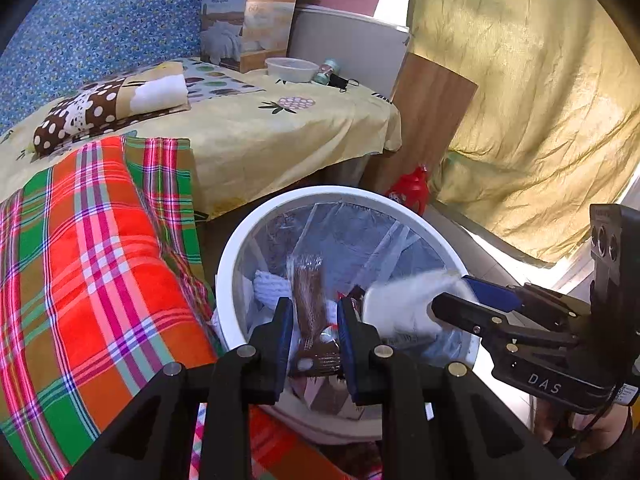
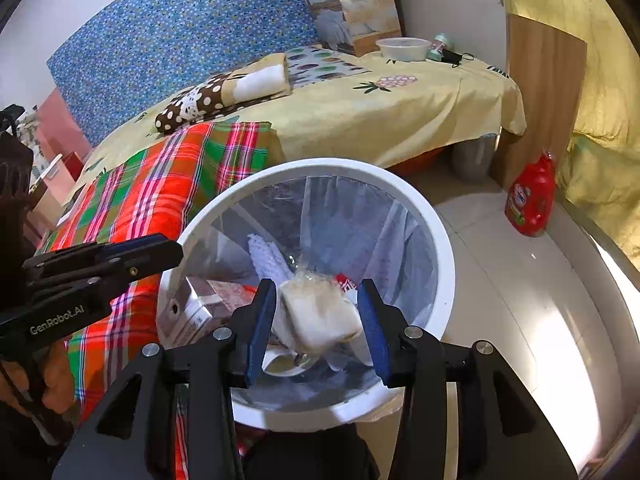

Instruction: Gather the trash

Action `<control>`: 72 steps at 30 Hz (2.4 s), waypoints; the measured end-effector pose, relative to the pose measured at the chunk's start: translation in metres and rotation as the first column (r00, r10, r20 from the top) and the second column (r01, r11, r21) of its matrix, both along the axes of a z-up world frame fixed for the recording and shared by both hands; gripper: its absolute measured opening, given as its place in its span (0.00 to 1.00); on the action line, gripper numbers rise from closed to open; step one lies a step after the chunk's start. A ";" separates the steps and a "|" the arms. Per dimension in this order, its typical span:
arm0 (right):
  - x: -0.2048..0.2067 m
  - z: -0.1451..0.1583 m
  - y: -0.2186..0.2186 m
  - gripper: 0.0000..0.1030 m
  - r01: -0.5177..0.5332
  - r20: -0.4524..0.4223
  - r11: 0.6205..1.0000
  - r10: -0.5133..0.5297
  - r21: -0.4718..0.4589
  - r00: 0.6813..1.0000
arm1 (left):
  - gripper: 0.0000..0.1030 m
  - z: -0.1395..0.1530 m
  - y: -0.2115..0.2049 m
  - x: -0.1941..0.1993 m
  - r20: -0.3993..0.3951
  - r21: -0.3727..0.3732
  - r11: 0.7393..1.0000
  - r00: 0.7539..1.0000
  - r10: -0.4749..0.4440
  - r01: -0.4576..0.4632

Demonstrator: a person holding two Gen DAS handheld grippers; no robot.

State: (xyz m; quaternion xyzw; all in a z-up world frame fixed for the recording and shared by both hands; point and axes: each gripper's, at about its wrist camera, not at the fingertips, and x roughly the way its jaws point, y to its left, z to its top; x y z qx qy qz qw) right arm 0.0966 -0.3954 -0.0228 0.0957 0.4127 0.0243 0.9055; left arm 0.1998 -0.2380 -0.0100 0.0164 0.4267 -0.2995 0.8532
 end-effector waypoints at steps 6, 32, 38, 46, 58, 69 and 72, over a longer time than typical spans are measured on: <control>-0.004 0.006 0.000 0.43 0.006 0.019 1.000 -0.006 -0.011 1.000 | 0.23 0.000 0.002 0.000 -0.001 -0.002 1.000 1.000 0.011 -0.011; -0.072 0.036 0.055 0.49 -0.043 0.157 0.998 0.049 -0.044 0.986 | 0.24 0.037 0.067 -0.103 0.120 0.003 0.992 0.985 0.122 -0.123; -0.091 0.034 0.070 0.49 -0.061 0.163 0.997 0.069 -0.053 0.984 | 0.24 0.041 0.080 -0.127 0.147 0.008 0.990 0.980 0.137 -0.140; -0.105 0.034 0.079 0.49 -0.046 0.181 0.995 0.061 -0.086 0.982 | 0.24 0.036 0.098 -0.152 0.149 0.006 0.983 0.973 0.179 -0.182; -0.109 0.032 0.088 0.49 -0.051 0.181 0.995 0.067 -0.089 0.981 | 0.24 0.034 0.113 -0.162 0.144 -0.001 0.977 0.966 0.213 -0.215; -0.110 0.032 0.089 0.49 -0.050 0.180 0.995 0.065 -0.090 0.981 | 0.24 0.034 0.112 -0.163 0.149 0.003 0.976 0.965 0.214 -0.217; -0.110 0.032 0.089 0.49 -0.049 0.180 0.995 0.065 -0.090 0.982 | 0.24 0.035 0.112 -0.163 0.151 0.003 0.976 0.965 0.214 -0.217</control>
